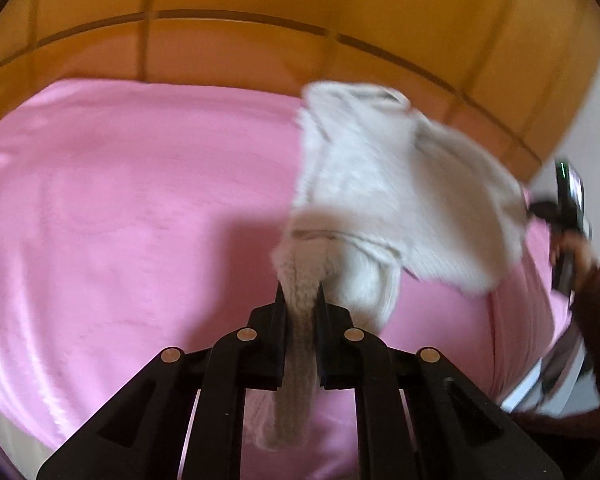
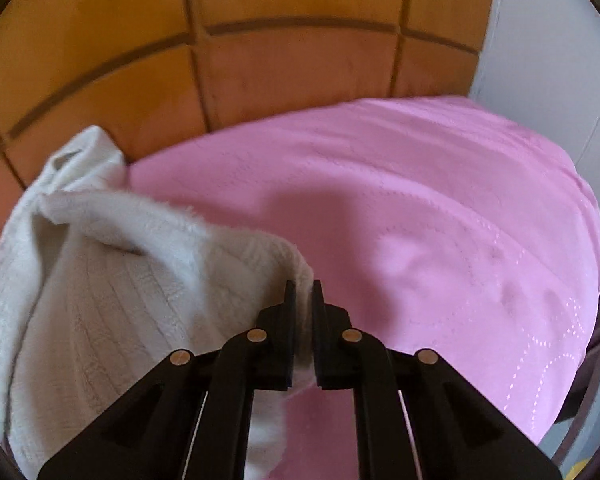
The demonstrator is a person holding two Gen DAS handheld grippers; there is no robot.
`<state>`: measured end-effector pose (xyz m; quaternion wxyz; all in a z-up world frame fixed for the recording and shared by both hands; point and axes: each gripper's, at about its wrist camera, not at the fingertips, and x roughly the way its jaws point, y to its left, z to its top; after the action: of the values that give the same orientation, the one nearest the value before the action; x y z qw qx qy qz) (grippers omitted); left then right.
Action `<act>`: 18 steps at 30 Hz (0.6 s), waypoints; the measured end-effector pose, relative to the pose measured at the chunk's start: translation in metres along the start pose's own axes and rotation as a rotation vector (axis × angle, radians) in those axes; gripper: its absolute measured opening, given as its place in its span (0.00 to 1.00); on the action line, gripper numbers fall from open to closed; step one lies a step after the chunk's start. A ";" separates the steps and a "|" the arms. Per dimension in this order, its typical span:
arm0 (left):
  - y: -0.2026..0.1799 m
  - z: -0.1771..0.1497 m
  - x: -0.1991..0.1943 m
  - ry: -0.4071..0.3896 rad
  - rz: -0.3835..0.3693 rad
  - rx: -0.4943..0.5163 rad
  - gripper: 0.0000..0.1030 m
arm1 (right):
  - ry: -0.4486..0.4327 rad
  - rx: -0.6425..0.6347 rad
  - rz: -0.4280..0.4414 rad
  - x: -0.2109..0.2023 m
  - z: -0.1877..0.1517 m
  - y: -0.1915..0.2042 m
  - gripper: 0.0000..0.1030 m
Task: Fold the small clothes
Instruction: 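Grasp the sweater with the left gripper while the right gripper grasps another part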
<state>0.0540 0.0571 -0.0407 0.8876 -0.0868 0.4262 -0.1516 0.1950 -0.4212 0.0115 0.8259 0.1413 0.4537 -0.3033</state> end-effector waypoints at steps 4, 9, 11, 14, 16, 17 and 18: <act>0.033 0.015 -0.010 -0.045 0.037 -0.103 0.10 | -0.052 0.018 -0.001 -0.018 -0.005 -0.004 0.48; 0.038 0.022 -0.008 -0.052 0.050 -0.118 0.10 | -0.062 -0.024 0.312 -0.062 -0.025 0.041 0.54; 0.034 0.019 -0.005 -0.046 0.048 -0.113 0.10 | 0.065 -0.042 0.585 -0.064 -0.043 0.082 0.54; 0.034 0.015 -0.005 -0.039 0.039 -0.126 0.10 | 0.228 -0.072 0.789 -0.059 -0.072 0.139 0.52; 0.038 0.009 -0.008 -0.038 0.040 -0.133 0.10 | 0.341 -0.091 0.856 -0.051 -0.094 0.184 0.49; 0.038 0.009 -0.008 -0.036 0.037 -0.138 0.10 | 0.370 -0.101 0.867 -0.048 -0.103 0.203 0.46; 0.038 0.009 -0.008 -0.034 0.034 -0.140 0.10 | 0.384 -0.103 0.870 -0.047 -0.108 0.215 0.45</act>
<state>0.0634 0.0962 -0.0400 0.8889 -0.1438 0.4222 -0.1047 0.2396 -0.1821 -0.0179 0.7833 0.3304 0.5114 0.1253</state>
